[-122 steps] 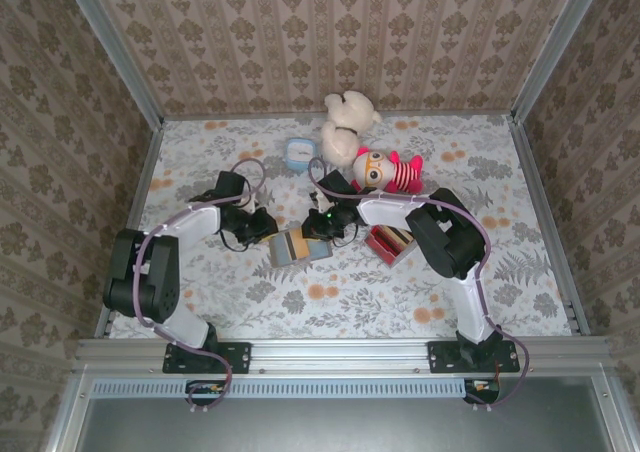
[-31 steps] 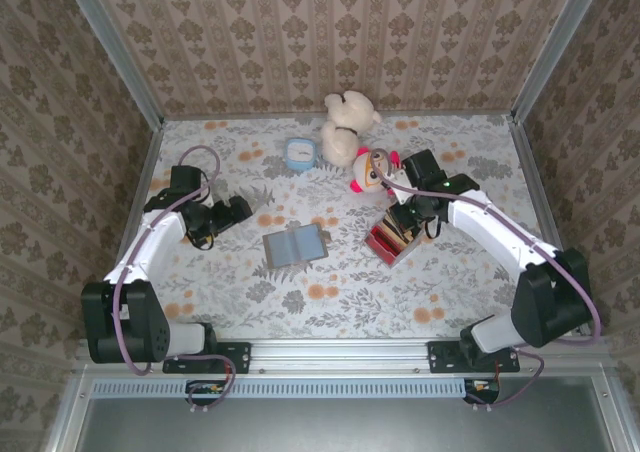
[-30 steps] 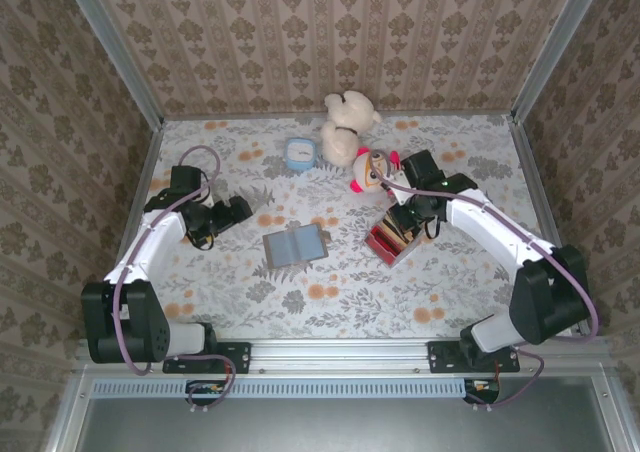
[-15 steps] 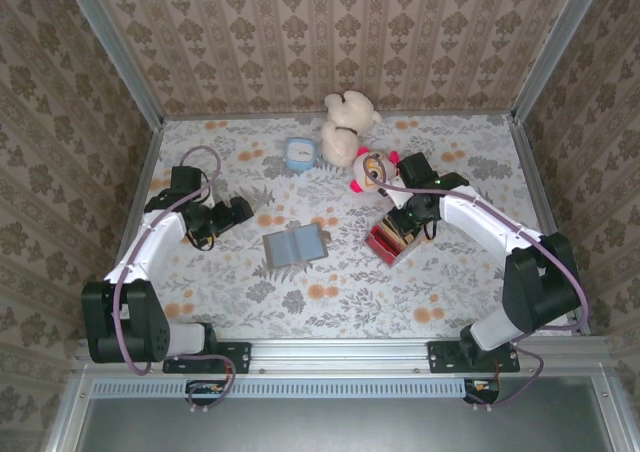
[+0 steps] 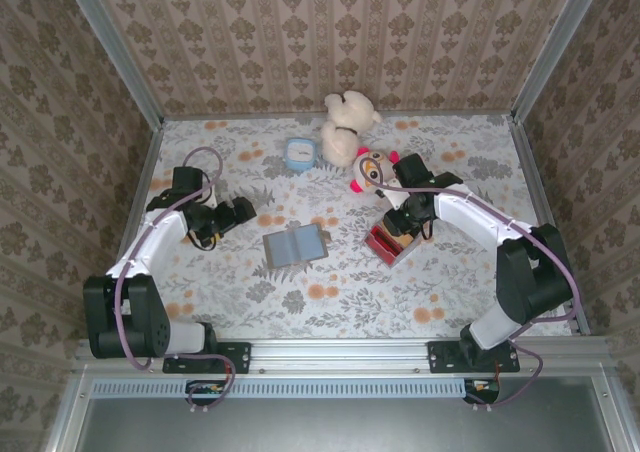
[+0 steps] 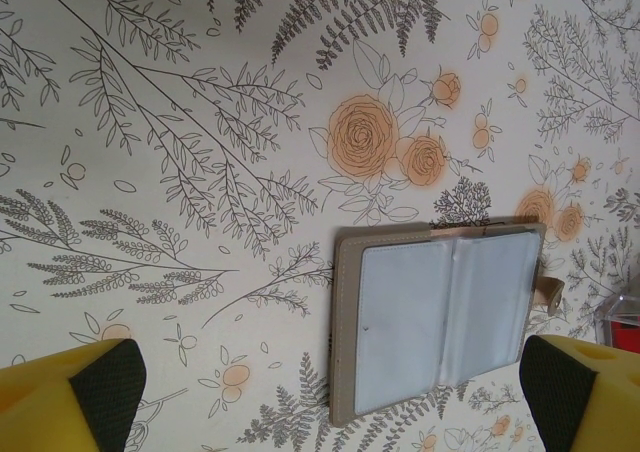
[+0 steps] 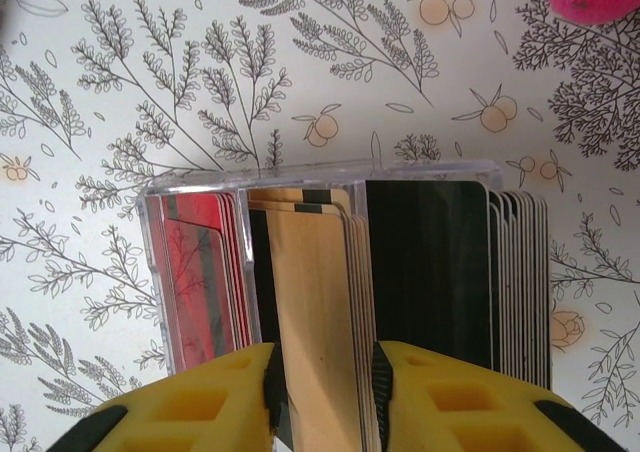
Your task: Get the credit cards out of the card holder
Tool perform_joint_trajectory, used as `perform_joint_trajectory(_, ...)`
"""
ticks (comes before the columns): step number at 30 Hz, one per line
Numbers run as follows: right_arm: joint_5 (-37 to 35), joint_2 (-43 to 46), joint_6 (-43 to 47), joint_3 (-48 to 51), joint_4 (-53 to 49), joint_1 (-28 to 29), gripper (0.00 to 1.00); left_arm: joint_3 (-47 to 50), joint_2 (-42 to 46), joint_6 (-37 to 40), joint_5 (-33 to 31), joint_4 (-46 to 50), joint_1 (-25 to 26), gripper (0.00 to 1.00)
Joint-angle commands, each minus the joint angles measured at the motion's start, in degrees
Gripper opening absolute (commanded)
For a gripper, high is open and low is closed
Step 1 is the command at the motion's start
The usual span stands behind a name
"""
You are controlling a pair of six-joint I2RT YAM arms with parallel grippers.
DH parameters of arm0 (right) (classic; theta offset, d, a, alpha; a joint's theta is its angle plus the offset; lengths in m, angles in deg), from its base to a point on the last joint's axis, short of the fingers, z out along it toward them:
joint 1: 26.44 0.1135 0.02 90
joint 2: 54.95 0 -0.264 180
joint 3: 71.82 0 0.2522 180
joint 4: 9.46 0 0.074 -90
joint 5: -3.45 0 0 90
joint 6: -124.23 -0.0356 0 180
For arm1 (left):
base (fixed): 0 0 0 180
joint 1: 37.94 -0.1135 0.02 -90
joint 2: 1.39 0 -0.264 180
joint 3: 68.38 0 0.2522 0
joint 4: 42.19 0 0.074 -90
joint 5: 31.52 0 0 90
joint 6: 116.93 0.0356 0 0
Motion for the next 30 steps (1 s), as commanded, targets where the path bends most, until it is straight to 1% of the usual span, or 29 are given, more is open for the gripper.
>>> perform_joint_trajectory(1, 1.55, 2.87, -1.68, 0.68, 1.99, -0.21, 0.32, 0.23, 0.00, 1.27, 0.83, -0.17, -0.36, 1.00)
perform_joint_trajectory(4, 4.16, 4.97, -4.20, 0.82, 4.03, -0.21, 0.34, 0.56, 0.19, 0.80, 1.67, -0.39, -0.35, 0.99)
perform_joint_trajectory(6, 4.91, 6.23, -7.15, 0.69, 5.52, -0.19, 0.38, 0.58, 0.35, 0.46, 2.37, -0.43, -0.34, 0.97)
perform_joint_trajectory(8, 5.38, 7.77, -10.44, 0.97, 7.68, -0.17, 0.43, 0.67, 0.58, 0.05, 2.92, -0.48, -0.19, 0.97)
perform_joint_trajectory(9, 5.94, 8.77, -12.16, 1.23, 9.47, -0.15, 0.47, 0.77, 0.68, -0.21, 3.20, -0.72, 0.04, 0.96)
perform_joint_trajectory(11, 8.38, 10.47, -15.40, 2.48, 13.27, -0.12, 0.56, 1.16, 0.90, -0.88, 3.64, -1.22, 0.60, 0.95)
perform_joint_trajectory(12, 9.72, 11.92, -17.39, 3.30, 15.51, 0.03, 0.58, 1.35, 0.90, -1.22, 3.81, -1.51, 1.07, 0.95)
perform_joint_trajectory(15, 10.62, 13.48, -23.58, 5.07, 21.57, 0.49, 0.59, 1.81, 0.81, -2.54, 4.02, -2.41, 2.60, 0.93)
perform_joint_trajectory(18, 10.78, 11.31, -28.53, 4.20, 23.37, 0.90, 0.58, 2.38, 0.51, -4.22, 4.06, -3.95, 4.70, 0.92)
perform_joint_trajectory(20, 13.58, 7.34, -30.50, 2.77, 23.57, 1.81, 0.57, 2.67, -0.13, -5.10, 3.95, -4.88, 6.13, 0.90)
perform_joint_trajectory(24, 14.60, 0.78, -33.49, -1.18, 22.96, 6.74, 0.56, 2.84, -2.50, -7.01, 3.20, -6.54, 9.14, 0.86)
perform_joint_trajectory(28, 13.72, -6.59, -35.40, -5.58, 22.88, 12.67, 0.55, 2.29, -5.72, -8.11, 1.99, -7.38, 12.04, 0.76)
perform_joint_trajectory(30, 12.84, -9.83, -37.39, -7.14, 23.39, 14.43, 0.55, 1.94, -7.17, -7.92, 1.04, -7.33, 13.11, 0.72)
